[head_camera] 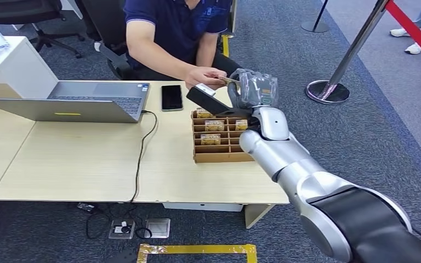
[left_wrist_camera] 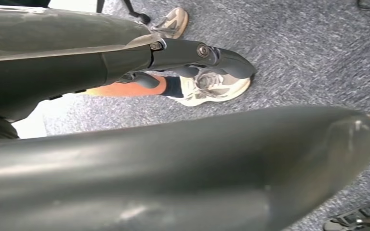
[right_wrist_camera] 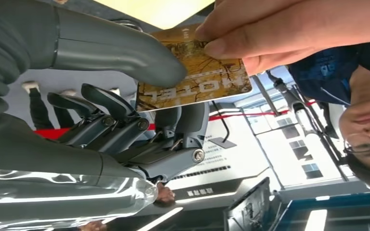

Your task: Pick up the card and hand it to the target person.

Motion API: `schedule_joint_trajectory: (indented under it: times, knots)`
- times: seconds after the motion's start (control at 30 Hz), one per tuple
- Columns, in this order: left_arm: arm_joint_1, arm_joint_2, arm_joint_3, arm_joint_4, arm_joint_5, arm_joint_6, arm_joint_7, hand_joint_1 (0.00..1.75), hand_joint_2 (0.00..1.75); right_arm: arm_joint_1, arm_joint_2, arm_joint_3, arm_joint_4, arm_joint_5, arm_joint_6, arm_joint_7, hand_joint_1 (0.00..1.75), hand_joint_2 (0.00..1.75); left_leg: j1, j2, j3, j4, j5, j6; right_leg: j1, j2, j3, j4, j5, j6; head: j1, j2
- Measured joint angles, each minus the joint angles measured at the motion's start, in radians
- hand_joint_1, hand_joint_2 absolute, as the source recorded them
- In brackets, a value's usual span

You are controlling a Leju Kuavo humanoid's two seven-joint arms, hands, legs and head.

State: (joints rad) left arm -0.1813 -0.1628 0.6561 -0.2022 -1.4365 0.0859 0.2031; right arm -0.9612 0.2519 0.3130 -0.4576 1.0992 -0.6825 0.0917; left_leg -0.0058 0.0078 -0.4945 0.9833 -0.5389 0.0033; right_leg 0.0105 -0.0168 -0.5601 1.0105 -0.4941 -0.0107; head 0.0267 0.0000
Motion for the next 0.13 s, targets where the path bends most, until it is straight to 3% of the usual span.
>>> schedule_joint_trajectory:
  times: [0.07,0.13]
  knots:
    - [0.001,0.000,0.000,0.000,-0.003,-0.002,0.001,0.00,0.00,0.000,0.002,-0.008,0.007,-0.010,-0.001,-0.012,0.10,1.75,0.000,0.000,0.000,0.000,0.000,0.000,0.000,0.000,0.000,0.000,0.000,0.000,0.000,0.000]
    - [0.002,0.000,0.000,0.000,-0.004,-0.003,0.002,0.00,0.00,0.000,0.003,-0.014,0.010,-0.015,-0.003,-0.019,0.00,1.75,0.000,0.000,0.000,0.000,0.000,0.000,0.000,0.000,0.000,0.000,0.000,0.000,0.001,0.000]
